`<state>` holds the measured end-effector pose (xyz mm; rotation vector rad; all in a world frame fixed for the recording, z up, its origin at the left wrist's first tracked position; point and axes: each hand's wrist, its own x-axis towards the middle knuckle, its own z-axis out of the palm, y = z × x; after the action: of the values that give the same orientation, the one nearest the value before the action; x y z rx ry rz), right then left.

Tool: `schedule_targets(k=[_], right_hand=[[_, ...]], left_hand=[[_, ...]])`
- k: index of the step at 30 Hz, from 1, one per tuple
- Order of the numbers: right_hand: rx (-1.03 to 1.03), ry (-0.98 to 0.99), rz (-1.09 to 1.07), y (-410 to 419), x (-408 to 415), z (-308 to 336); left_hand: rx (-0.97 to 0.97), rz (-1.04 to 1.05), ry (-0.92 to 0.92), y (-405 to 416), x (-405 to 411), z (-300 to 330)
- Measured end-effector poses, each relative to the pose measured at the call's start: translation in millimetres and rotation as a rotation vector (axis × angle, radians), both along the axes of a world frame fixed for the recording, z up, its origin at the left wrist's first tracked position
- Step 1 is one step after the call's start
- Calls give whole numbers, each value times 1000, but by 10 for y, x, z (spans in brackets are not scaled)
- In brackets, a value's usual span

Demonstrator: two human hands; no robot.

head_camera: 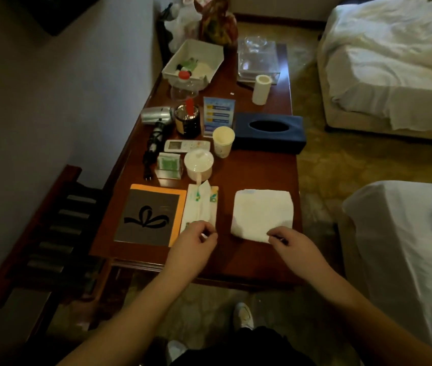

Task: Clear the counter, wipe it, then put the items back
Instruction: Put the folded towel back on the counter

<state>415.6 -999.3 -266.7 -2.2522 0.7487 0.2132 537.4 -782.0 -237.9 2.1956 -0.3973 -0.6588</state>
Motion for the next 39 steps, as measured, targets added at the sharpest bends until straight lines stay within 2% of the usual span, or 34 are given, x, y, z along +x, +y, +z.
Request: schedule_targets(k=[4,9,15,18,21,24,27,33,39], right_hand=[[-10,-49,-155,-427,100,-159],[-51,-20,-201,-707,318,-409],[126,56,-306,-905,551,-691],[168,72,-277,-927,522,-783],[228,53,-273,-952,515,-807],[355,53,-317,-997,529,-809],[524,59,-393,-1040,490,-797],[990,125,-586,-1103,354,-683],[1221,76,-561,-1077,264,-481]], left_hand=[[53,-58,-3,-679,-22,-202],[203,-14,-40,-1247,127,-545],[315,163,82,-1481,341,-832],[299,177,198,-1526,400,-919],[277,172,226,-1550,401,-981],[273,216,304,-1533,425,-1032],[150,323,507,-1492,443,-1058],[-100,546,749,-1417,272,-1074],[-307,633,894,-1237,29,-774]])
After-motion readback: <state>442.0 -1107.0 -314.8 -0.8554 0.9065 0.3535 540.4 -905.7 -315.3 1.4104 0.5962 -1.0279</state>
